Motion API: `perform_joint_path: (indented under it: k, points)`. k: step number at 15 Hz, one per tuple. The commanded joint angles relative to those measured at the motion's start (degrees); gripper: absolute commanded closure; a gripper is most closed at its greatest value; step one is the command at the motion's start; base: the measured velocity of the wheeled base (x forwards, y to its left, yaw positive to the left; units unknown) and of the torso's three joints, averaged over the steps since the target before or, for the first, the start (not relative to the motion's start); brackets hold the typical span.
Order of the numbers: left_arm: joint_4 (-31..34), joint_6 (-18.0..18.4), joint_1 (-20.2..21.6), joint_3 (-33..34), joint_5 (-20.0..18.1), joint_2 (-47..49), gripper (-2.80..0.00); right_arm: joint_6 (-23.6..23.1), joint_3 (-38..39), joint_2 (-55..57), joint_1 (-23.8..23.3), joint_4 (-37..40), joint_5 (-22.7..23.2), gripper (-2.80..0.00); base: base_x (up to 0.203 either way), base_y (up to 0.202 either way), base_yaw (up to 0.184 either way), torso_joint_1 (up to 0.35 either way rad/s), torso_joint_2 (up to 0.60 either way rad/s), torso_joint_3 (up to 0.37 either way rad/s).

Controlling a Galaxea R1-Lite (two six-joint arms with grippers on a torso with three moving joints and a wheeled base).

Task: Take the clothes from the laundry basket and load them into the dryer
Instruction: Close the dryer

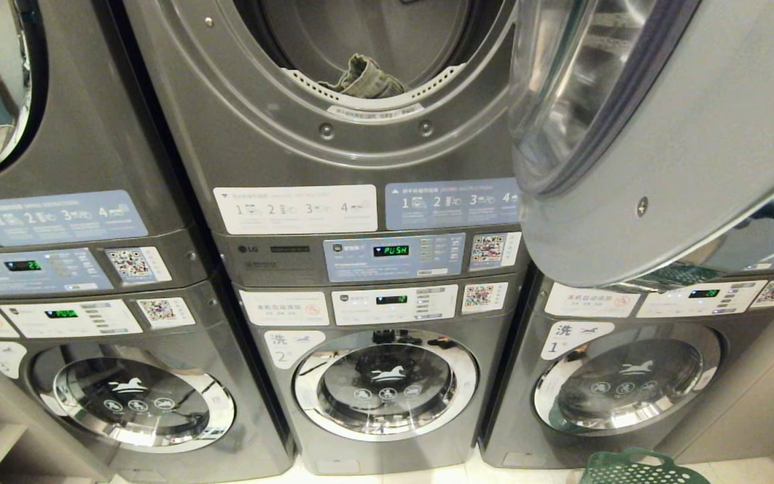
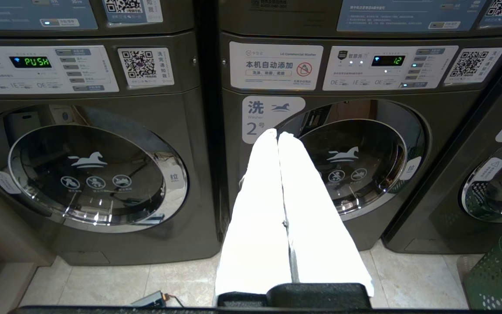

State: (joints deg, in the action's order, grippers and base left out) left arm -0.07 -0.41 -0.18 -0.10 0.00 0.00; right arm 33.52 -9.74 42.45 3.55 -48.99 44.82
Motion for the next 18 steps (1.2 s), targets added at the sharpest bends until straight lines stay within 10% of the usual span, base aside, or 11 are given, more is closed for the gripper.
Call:
perform_joint_path:
  k: [1, 5, 8, 18]
  points:
    - [0.0, 0.0, 0.0, 0.0, 0.0, -0.1, 0.0, -0.5, -1.9, 0.7, 8.4, -1.1, -2.4, 0.0, 0.0, 0.0, 0.0, 0.0, 0.0, 0.0]
    - [0.0, 0.0, 0.0, 0.0, 0.0, -0.1, 0.0, -1.0, -18.0, 11.2, 25.0, -2.7, -11.3, 0.0, 0.0, 0.0, 0.0, 0.0, 0.0, 0.0]
    - [0.0, 0.0, 0.0, 0.0, 0.0, 0.0, 0.0, -1.3, -23.2, 17.9, 27.2, -3.1, -18.5, 0.0, 0.0, 0.0, 0.0, 0.0, 0.0, 0.0]
    - [0.0, 0.0, 0.0, 0.0, 0.0, 0.0, 0.0, -0.8, -27.0, 29.0, 35.2, -10.3, -14.7, 0.0, 0.0, 0.0, 0.0, 0.0, 0.0, 0.0]
